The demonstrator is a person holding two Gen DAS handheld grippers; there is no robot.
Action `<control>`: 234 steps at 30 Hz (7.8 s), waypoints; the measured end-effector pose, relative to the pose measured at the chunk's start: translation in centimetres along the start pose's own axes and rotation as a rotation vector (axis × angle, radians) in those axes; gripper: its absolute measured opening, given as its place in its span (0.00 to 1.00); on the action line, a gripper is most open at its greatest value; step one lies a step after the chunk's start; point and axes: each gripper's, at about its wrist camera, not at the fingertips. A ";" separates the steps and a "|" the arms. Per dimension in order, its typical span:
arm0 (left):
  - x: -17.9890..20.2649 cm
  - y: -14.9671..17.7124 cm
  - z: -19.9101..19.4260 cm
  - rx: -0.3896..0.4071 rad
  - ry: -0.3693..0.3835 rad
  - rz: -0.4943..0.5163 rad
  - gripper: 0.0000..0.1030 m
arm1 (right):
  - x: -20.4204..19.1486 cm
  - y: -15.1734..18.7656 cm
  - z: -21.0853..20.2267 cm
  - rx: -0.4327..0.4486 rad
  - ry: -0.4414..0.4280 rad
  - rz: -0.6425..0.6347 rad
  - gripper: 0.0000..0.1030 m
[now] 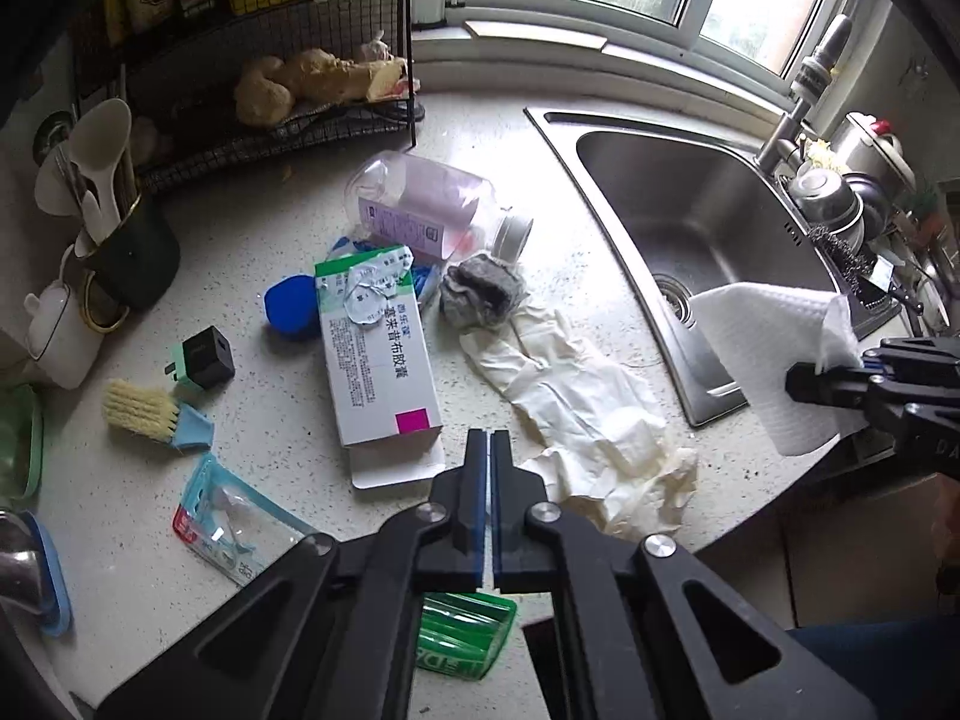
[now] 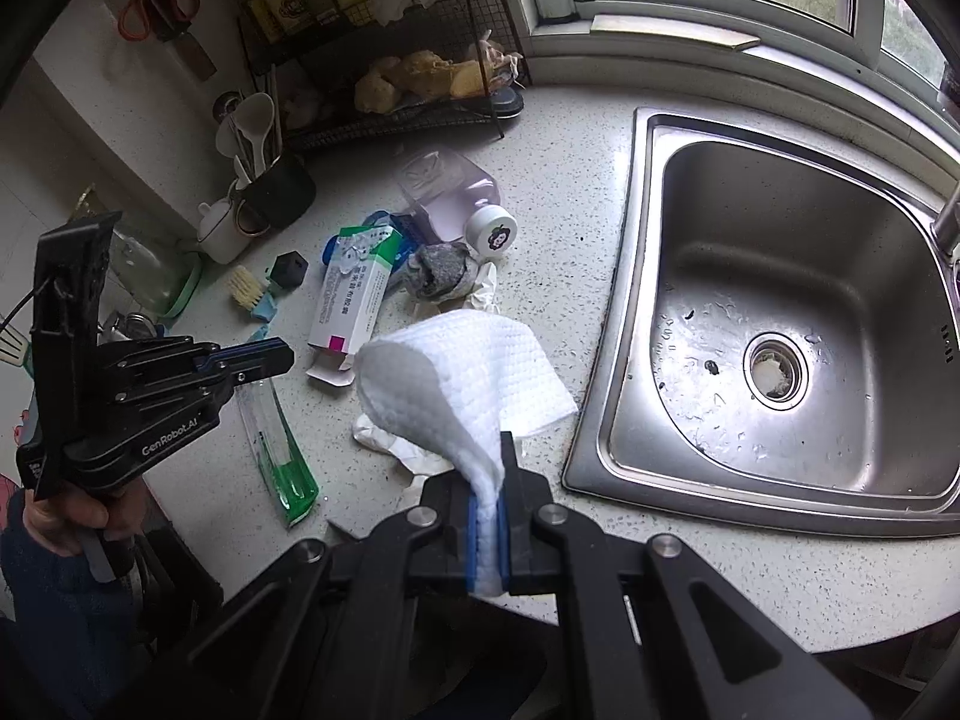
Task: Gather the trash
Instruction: 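Lift the white wipe with the right gripper while the left gripper approaches the medicine box, then carry the white wipe down over the red bin with the right gripper, then open the right gripper to drop the wipe into the red bin, then raise both tools back up to the counter, then grasp the DARLIE toothbrush package with the left gripper while the right gripper grasps the latex glove, then carry the package and glove down over the red bin with both grippers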
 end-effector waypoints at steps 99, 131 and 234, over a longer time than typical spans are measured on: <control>22.9 31.1 4.5 -0.212 -0.212 -0.371 1.00 | 8.6 29.9 6.4 -0.139 0.149 -0.347 0.86; 14.6 21.6 -10.6 -0.109 -0.233 -0.491 1.00 | -1.0 18.4 -3.1 -0.056 0.043 -0.318 0.86; 17.3 20.8 -5.4 -0.154 -0.098 -0.571 0.63 | 1.9 17.9 -2.2 -0.089 -0.033 -0.181 0.02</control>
Point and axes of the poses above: each gripper's, at about its wrist camera, not at the fingertips, and z roughly the way its jaws point, x to its right, y to its underside, and after that the axes turned 9 degrees about -y, right-handed
